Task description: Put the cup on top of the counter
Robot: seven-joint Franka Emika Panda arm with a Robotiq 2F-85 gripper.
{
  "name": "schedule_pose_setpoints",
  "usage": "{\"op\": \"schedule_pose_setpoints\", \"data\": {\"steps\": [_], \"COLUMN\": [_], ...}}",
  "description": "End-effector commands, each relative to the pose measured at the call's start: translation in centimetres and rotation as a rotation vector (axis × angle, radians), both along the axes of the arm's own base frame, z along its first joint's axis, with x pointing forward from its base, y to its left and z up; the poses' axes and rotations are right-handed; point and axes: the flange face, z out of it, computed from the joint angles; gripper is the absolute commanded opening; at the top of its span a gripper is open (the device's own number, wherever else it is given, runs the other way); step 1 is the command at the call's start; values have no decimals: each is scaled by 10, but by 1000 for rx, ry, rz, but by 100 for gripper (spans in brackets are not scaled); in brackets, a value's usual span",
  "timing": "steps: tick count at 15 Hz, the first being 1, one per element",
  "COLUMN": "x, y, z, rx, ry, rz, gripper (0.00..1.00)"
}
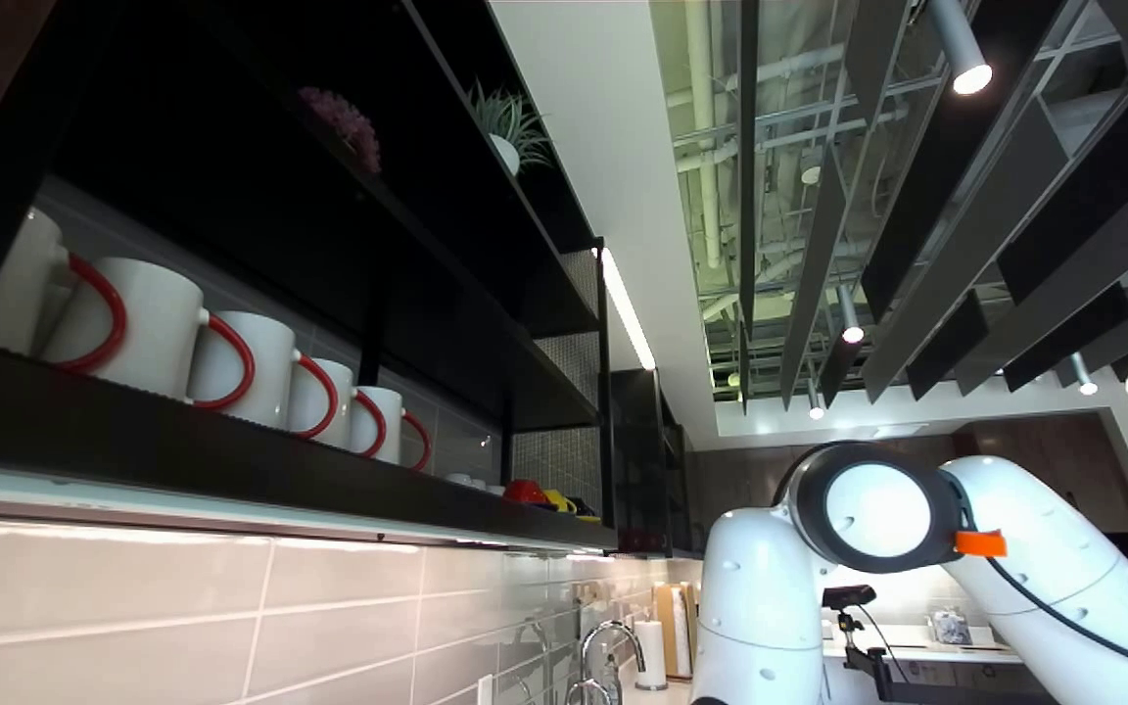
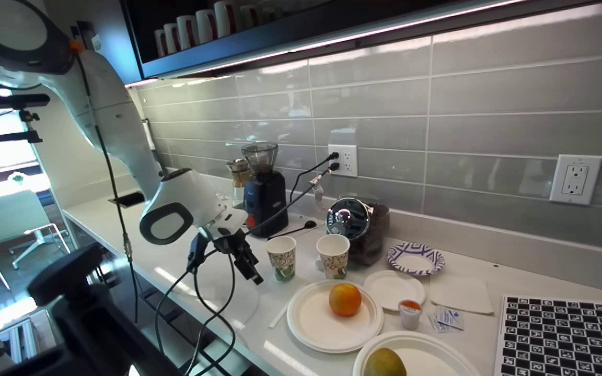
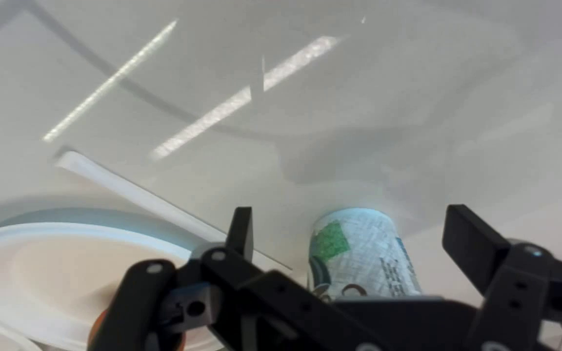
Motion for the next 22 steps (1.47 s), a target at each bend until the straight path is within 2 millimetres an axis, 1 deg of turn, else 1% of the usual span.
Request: {"op": "schedule_pose_setpoints", "data": {"steps": [1,4,9,14,22], "x": [-27,-31,-27,-25,-28], "y": [-2,-2,5,11,21], "z": [25,39,65,95,134], "rx": [3,-22,-67,-105,-134], "ry": [84,112,114,99,78], "rz": [-6,22,64,87,99], "gripper": [100,100,100,100,100]}}
